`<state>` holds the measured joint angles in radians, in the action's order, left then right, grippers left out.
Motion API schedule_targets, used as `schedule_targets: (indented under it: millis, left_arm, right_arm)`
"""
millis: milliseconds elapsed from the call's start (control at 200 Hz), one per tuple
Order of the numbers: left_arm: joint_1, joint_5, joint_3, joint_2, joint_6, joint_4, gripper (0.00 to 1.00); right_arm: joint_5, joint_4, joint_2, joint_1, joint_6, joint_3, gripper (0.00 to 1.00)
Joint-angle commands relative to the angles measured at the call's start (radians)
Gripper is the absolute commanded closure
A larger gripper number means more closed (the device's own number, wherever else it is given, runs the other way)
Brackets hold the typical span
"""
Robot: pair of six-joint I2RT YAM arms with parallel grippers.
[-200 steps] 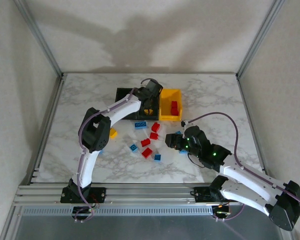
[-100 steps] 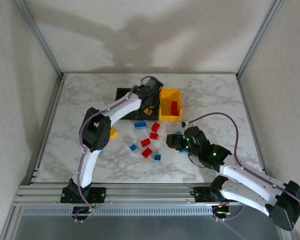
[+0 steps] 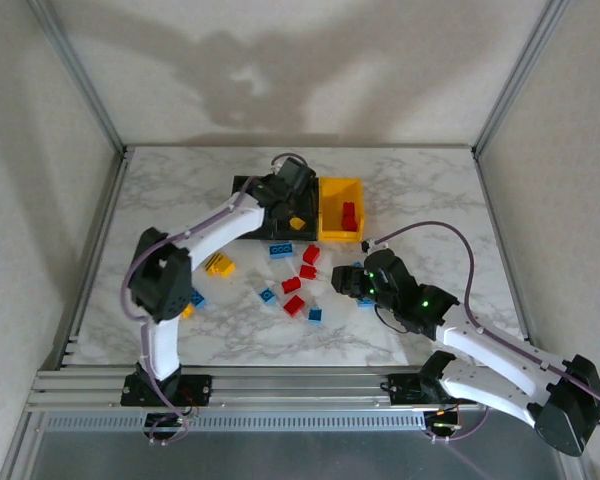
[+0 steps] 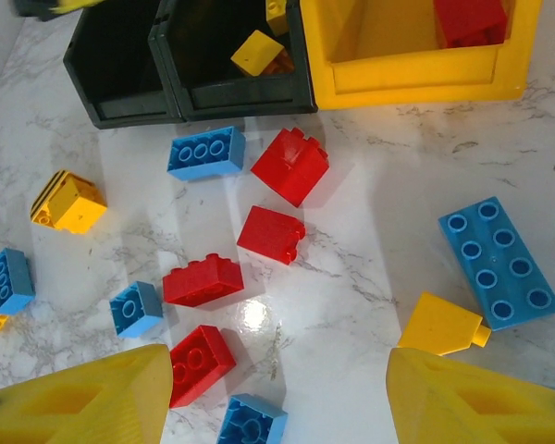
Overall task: Sort the legos into containers by color
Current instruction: Pick up the lego from the center of the table.
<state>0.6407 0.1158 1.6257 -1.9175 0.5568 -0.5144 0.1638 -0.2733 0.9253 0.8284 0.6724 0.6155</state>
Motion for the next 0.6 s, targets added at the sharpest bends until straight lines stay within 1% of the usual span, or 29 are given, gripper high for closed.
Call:
schedule_targets:
  millis: [0,300,421,591]
  left_arm:
    - [0.008,-0.028,-0.094,0.121,0.005,0.048,0.36]
    - [0.019,-0.044,-0.385,0.375,0.049,0.102,0.35]
    - [0.024,-0.04,-0.502,0.45,0.076,0.112,0.35]
    - [0.029,-0.04,-0.651,0.543,0.113,0.141,0.35]
  right_arm:
    - [0.015,-0.009,0.016,0.006,-0.005,0.034,0.38]
    - [-0.006,-0.014,0.071,0.006,0.007,0.057,0.39]
    - [-0.014,-0.017,0.1,0.007,0.003,0.067,0.38]
    - [0.014,-0.082,0.167,0.006,0.007,0.11,0.38]
